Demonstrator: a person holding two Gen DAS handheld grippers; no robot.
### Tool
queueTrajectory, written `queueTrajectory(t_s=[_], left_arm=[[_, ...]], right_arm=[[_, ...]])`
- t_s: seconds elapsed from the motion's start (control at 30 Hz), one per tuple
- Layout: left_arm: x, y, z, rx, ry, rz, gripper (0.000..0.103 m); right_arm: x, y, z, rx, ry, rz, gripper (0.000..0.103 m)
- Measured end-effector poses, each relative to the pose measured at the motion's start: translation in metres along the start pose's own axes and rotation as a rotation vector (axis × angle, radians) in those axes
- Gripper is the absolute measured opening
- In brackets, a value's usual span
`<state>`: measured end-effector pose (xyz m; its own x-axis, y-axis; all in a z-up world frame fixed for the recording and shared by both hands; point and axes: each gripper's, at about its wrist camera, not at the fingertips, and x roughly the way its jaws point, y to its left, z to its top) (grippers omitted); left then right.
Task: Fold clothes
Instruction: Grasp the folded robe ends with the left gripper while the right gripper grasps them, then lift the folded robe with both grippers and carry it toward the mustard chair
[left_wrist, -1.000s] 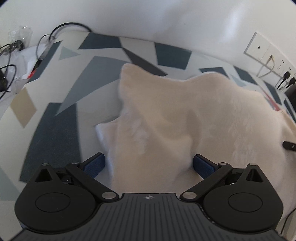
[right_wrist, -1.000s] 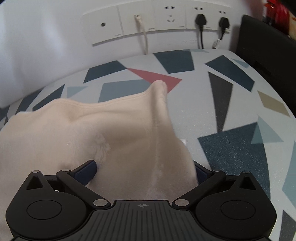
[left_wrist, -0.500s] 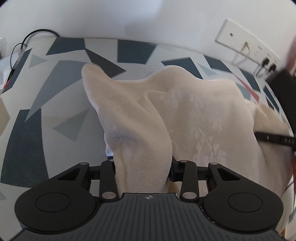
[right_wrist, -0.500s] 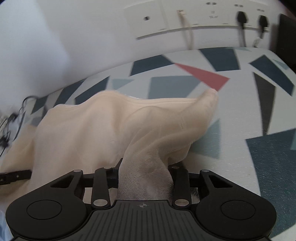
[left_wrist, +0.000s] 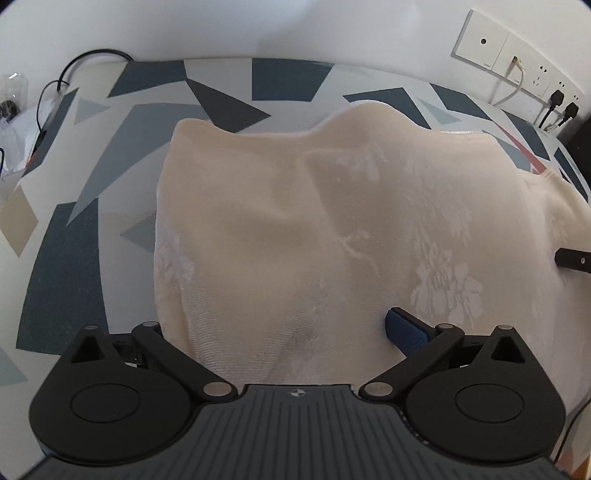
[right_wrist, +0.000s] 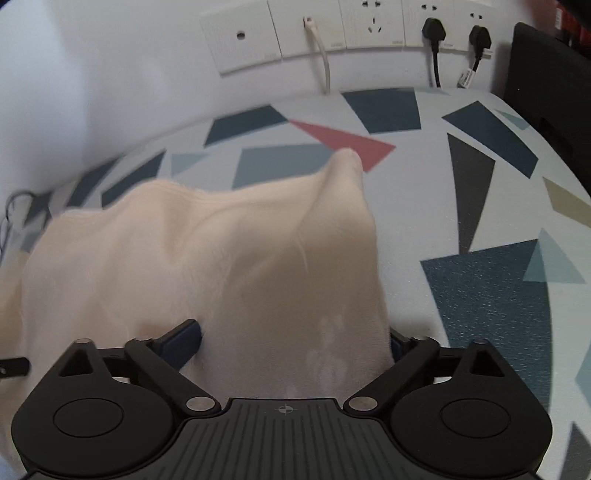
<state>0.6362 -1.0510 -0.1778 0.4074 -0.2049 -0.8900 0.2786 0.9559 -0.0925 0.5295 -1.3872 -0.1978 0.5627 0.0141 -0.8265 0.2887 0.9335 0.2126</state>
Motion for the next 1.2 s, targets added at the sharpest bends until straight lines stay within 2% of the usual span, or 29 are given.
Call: queueTrajectory(t_s=[0.17, 0.23, 0.27, 0.3, 0.33, 0.37, 0.4, 0.47, 0.5, 0.6, 0.77, 0.87, 1.03, 1.2], left_arm=[[0.002, -0.002, 0.002, -0.053, -0.004, 0.024, 0.103], [0.005, -0.004, 0.001, -0.059, -0.021, 0.035, 0.103], [0.005, -0.006, 0.000, -0.047, -0.034, 0.038, 0.102], [0.003, -0.009, 0.000, -0.035, -0.047, 0.034, 0.096], [-0.001, -0.011, -0.001, -0.027, -0.066, 0.023, 0.067], [-0.008, -0.016, 0.000, -0.011, -0.088, 0.023, 0.037], [-0.014, -0.024, 0.002, 0.023, -0.101, 0.054, 0.036], [-0.023, -0.035, 0.004, 0.071, -0.123, 0.088, 0.033], [-0.028, -0.035, 0.004, 0.059, -0.130, 0.086, 0.033], [-0.050, -0.020, 0.004, -0.040, -0.156, 0.078, 0.033], [-0.109, 0.005, -0.013, -0.166, -0.258, 0.124, 0.033], [-0.145, 0.014, -0.029, -0.215, -0.324, 0.180, 0.033], [-0.202, 0.039, -0.072, -0.335, -0.432, 0.272, 0.033], [-0.264, 0.060, -0.144, -0.445, -0.501, 0.358, 0.033]], right_arm=[[0.007, 0.022, -0.003, -0.067, 0.000, -0.007, 0.099], [0.007, 0.031, -0.005, -0.101, -0.023, -0.005, 0.083], [0.007, 0.035, -0.007, -0.119, -0.034, -0.004, 0.079], [0.006, 0.038, -0.007, -0.127, -0.044, 0.002, 0.068], [0.005, 0.039, -0.006, -0.117, -0.052, 0.018, 0.053], [0.004, 0.040, -0.005, -0.107, -0.059, 0.033, 0.044], [0.003, 0.041, -0.004, -0.097, -0.069, 0.052, 0.038], [-0.005, 0.041, 0.000, -0.077, -0.100, 0.099, 0.034], [-0.008, 0.041, 0.002, -0.067, -0.116, 0.122, 0.032], [-0.019, 0.041, 0.008, -0.037, -0.163, 0.192, 0.030], [-0.038, 0.043, 0.019, 0.004, -0.238, 0.311, 0.028], [-0.051, 0.065, 0.031, -0.060, -0.268, 0.397, 0.028], [-0.079, 0.115, 0.041, -0.204, -0.309, 0.542, 0.028], [-0.104, 0.164, 0.024, -0.335, -0.305, 0.655, 0.028]])
